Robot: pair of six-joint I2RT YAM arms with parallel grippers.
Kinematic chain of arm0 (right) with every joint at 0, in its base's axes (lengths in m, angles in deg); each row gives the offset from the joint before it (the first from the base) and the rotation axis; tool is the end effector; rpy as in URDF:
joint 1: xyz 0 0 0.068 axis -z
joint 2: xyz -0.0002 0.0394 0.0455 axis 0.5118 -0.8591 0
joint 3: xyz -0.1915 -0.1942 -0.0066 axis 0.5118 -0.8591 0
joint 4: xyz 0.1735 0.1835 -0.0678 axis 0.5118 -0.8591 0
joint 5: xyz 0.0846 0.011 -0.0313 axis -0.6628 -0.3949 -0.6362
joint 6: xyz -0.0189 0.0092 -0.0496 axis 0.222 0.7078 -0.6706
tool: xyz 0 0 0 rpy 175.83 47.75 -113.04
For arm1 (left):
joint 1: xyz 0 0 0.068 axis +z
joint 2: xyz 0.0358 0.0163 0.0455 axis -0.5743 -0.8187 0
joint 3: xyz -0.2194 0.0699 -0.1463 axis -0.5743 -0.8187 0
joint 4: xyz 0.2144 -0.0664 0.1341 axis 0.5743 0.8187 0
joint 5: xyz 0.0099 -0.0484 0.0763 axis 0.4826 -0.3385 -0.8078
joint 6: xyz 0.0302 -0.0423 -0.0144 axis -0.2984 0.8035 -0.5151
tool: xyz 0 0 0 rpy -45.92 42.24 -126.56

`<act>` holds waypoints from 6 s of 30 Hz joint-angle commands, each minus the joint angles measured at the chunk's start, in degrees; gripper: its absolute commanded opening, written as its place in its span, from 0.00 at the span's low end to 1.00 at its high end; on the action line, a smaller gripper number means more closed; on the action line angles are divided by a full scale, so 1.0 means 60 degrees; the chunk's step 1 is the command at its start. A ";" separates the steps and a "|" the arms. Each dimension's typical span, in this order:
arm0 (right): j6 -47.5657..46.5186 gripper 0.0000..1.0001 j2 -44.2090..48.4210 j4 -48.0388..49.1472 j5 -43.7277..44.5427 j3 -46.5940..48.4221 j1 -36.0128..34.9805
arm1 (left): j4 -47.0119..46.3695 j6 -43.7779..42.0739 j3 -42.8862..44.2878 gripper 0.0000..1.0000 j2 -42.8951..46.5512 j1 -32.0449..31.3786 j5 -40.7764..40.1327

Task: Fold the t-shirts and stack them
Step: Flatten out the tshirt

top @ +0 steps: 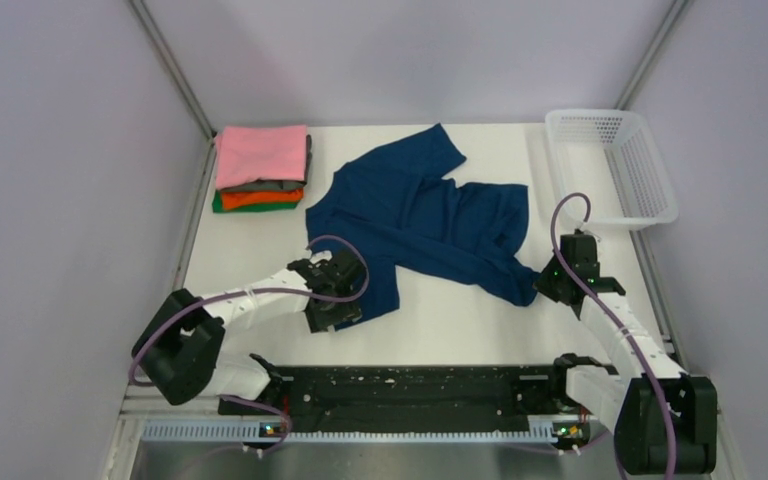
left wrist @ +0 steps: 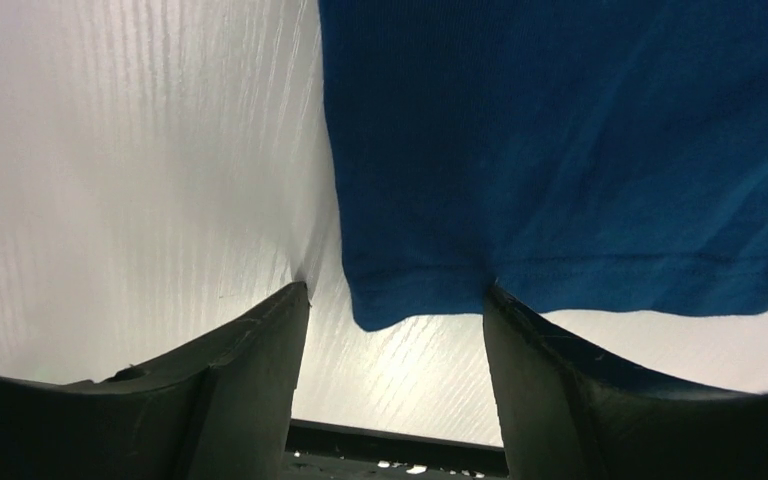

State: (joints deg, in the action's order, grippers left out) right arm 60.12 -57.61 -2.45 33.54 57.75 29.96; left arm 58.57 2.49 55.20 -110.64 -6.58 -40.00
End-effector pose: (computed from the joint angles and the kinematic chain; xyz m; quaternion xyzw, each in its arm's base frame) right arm 0.1824 0.0003 0.1785 0.2725 0.9072 0.0617 0.3144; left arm 0.1651 -0.1378 0.1643 -0.1712 0.9751 -0.0222 0.1394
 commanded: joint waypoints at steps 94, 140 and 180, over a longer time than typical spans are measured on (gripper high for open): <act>0.0244 0.00 -0.3219 0.6316 0.1191 0.2087 0.0093 | -0.4554 -0.4572 0.9222 0.00 -0.6629 0.5146 0.2354; 0.0073 0.97 -0.4054 0.5652 -0.1539 0.1893 -0.1415 | -0.4320 -0.3629 0.8760 0.94 -0.7211 0.4625 0.2923; -0.0062 0.97 -0.5165 0.4974 -0.0876 0.2375 -0.1421 | -0.5210 -0.2523 1.1378 0.00 -0.9360 0.4072 0.3309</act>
State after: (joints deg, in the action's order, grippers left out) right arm 60.25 -88.08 27.08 27.02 69.56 21.88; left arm 32.34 -14.04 117.19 -165.52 20.00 -19.63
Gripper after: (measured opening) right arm 0.967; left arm 0.024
